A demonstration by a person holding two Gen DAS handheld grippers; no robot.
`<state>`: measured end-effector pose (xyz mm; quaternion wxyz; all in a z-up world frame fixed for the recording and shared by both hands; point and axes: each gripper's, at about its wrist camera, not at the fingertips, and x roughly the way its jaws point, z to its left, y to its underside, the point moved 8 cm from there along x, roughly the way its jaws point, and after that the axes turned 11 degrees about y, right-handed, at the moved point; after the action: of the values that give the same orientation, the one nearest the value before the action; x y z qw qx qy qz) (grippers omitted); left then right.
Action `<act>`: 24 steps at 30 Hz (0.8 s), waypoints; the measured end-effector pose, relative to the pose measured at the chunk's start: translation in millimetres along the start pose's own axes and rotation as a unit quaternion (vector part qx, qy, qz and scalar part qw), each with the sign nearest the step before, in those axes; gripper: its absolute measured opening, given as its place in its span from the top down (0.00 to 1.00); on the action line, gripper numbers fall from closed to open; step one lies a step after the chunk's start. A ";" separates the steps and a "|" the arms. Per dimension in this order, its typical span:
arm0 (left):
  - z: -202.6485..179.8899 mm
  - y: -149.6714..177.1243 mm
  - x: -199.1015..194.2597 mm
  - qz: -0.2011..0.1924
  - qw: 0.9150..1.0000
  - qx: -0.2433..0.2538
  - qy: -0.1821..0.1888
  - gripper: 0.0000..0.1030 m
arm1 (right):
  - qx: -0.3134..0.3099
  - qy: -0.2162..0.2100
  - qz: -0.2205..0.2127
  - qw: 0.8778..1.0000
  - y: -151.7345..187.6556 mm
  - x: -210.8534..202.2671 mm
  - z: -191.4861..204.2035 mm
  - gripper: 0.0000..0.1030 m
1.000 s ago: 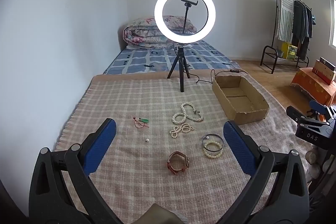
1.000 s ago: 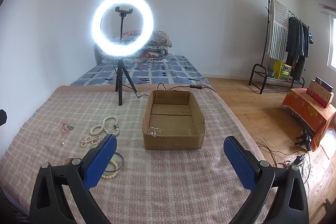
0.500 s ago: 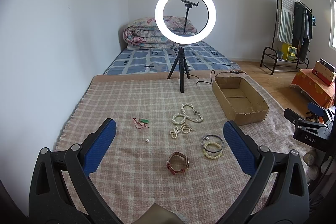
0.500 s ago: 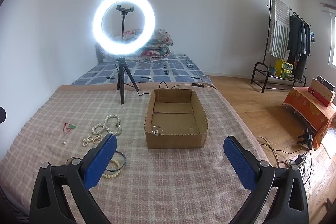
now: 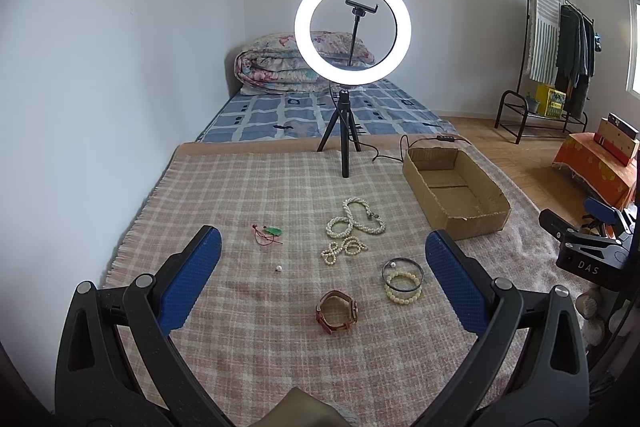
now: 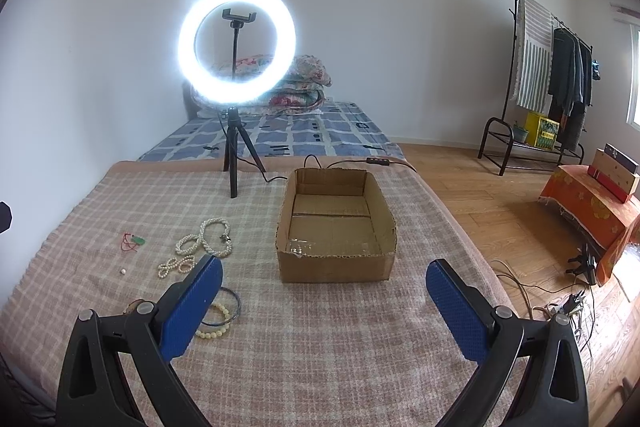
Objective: Organize jewelry
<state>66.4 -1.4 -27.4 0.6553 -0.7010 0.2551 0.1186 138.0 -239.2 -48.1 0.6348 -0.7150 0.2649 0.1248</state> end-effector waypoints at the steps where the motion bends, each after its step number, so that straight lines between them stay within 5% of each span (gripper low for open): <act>1: 0.6 2.1 1.8 0.000 1.000 -0.001 -0.001 0.00 | 0.000 0.000 0.000 1.000 0.1 0.1 0.0 0.00; 24: 1.1 2.2 0.9 -0.001 1.000 -0.002 0.000 0.00 | -0.002 -0.004 0.005 1.000 3.4 1.8 3.6 0.00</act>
<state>66.2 -0.5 -29.9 0.6537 -0.7027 0.2542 0.1192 138.2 -236.3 -52.5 0.6339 -0.7144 0.2658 0.1309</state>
